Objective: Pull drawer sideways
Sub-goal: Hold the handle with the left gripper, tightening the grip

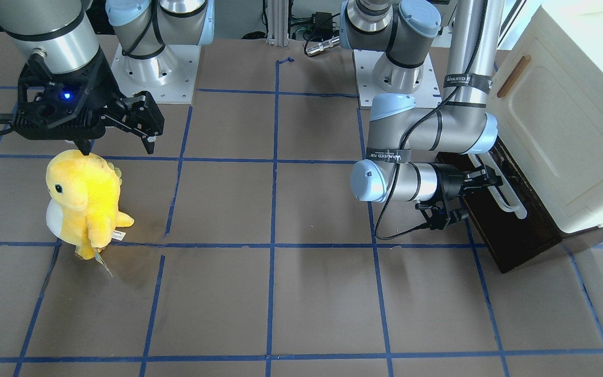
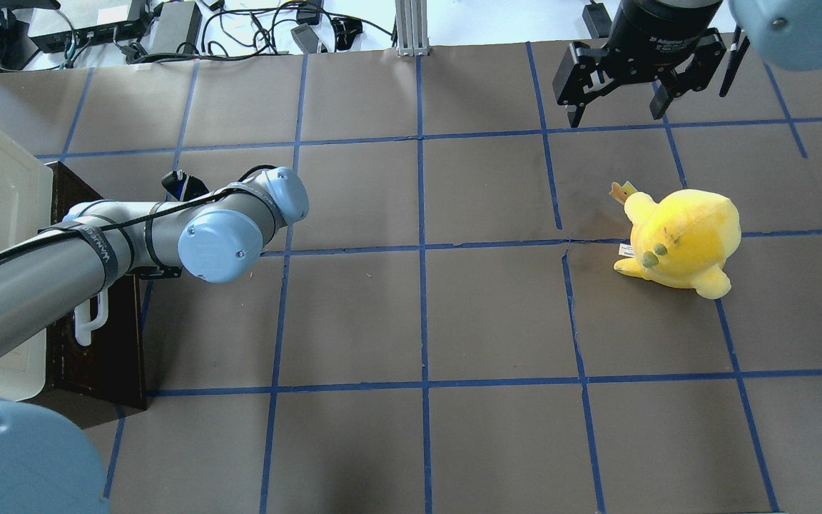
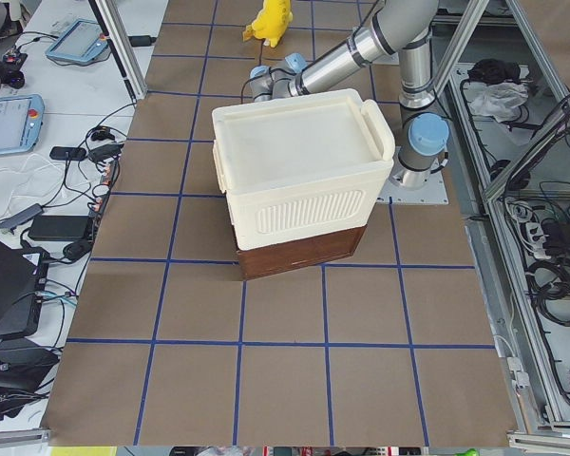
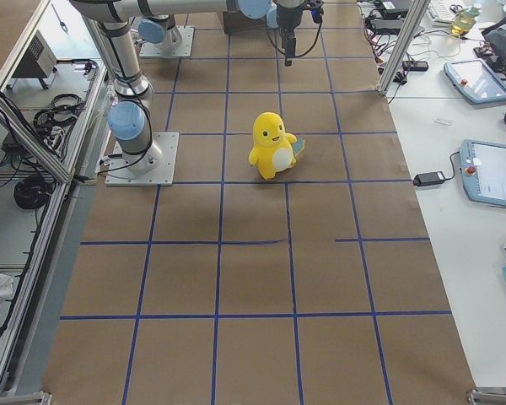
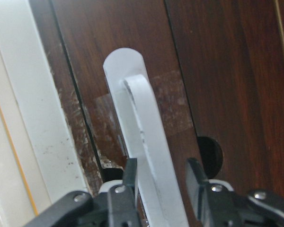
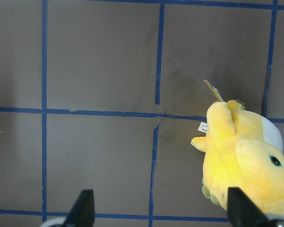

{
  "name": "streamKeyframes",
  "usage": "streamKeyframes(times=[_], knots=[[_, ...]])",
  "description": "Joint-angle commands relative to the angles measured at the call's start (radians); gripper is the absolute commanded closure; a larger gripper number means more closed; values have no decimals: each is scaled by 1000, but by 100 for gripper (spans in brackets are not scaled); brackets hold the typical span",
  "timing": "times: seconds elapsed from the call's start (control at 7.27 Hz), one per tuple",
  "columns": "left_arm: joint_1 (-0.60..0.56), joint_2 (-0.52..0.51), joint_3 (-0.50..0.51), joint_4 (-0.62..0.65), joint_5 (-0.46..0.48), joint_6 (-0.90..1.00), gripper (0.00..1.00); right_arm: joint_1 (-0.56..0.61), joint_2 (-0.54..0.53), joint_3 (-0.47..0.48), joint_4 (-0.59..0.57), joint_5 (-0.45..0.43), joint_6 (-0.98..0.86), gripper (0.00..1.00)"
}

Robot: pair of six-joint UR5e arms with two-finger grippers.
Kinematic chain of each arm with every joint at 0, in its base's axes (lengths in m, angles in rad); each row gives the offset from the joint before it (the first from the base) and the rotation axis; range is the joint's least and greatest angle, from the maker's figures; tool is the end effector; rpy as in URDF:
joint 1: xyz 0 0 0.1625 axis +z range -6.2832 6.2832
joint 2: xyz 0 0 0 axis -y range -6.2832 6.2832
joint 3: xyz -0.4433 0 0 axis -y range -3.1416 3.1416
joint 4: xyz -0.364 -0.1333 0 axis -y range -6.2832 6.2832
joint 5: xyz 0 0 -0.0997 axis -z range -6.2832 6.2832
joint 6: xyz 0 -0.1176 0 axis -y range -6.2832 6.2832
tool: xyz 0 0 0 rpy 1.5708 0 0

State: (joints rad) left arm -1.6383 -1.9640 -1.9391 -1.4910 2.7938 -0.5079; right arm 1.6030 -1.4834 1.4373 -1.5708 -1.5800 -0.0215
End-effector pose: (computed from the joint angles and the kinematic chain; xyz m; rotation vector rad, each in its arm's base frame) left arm -0.0554 -0.4828 0.2269 0.0435 1.8456 0.2529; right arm 0.1485 -0.5028 0.5080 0.0838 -3.1307 0.0723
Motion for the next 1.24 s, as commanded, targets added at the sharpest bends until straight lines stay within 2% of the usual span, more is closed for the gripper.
streamKeyframes(times=[0.0, 1.1], knots=[[0, 1, 0, 0, 3, 2, 60, 0, 0, 0, 0, 0, -1, 0], [0, 5, 0, 0, -4, 2, 66, 0, 0, 0, 0, 0, 0, 0]])
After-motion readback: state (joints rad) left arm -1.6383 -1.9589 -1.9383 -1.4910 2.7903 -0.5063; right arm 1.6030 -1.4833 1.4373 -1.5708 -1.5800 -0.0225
